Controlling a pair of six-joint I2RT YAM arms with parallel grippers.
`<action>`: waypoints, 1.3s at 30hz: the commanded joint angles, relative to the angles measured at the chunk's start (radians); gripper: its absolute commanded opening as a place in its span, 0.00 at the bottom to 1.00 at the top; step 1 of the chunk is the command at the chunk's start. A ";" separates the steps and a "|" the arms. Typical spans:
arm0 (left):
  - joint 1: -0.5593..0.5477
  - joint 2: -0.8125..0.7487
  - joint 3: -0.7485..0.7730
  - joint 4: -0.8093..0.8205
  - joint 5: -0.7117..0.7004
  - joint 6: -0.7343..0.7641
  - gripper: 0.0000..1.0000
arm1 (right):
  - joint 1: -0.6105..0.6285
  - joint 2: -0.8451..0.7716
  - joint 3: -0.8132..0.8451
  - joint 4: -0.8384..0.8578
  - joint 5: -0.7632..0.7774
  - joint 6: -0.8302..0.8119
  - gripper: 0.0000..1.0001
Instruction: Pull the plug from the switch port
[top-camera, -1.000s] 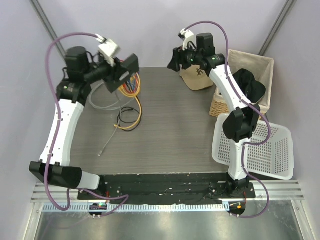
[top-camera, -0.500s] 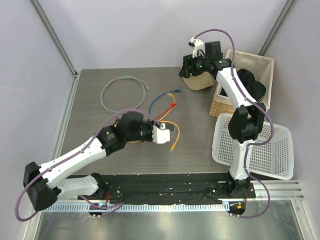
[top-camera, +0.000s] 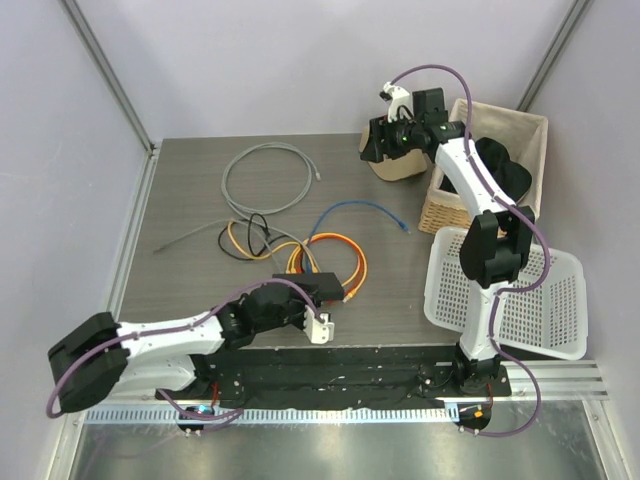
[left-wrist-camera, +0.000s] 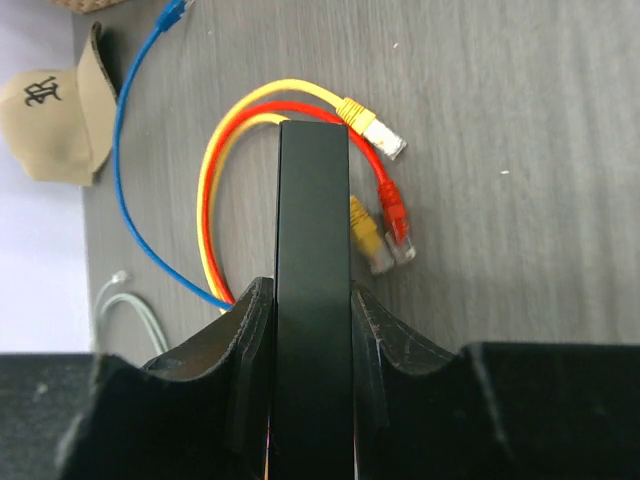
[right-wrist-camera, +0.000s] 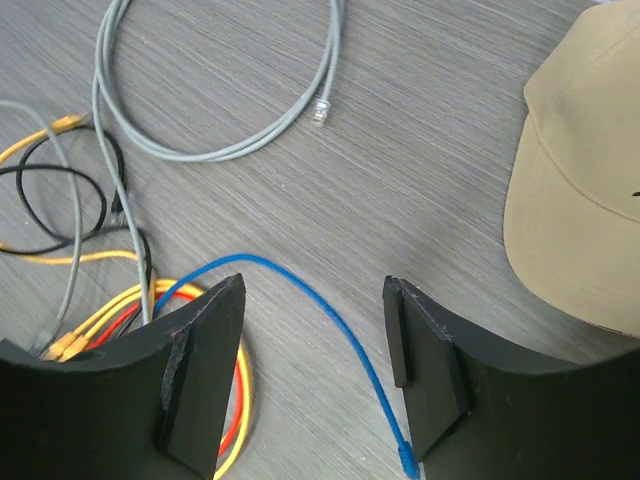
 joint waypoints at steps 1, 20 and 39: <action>0.008 0.124 -0.056 0.247 -0.043 0.028 0.00 | -0.001 -0.048 0.001 0.022 -0.032 0.013 0.65; 0.077 -0.382 0.188 -0.590 -0.255 -0.381 1.00 | 0.068 -0.186 -0.290 -0.065 -0.108 -0.057 0.67; 0.606 0.079 0.579 -0.960 0.225 -0.956 0.76 | 0.534 -0.533 -0.835 -0.103 -0.007 -0.168 0.52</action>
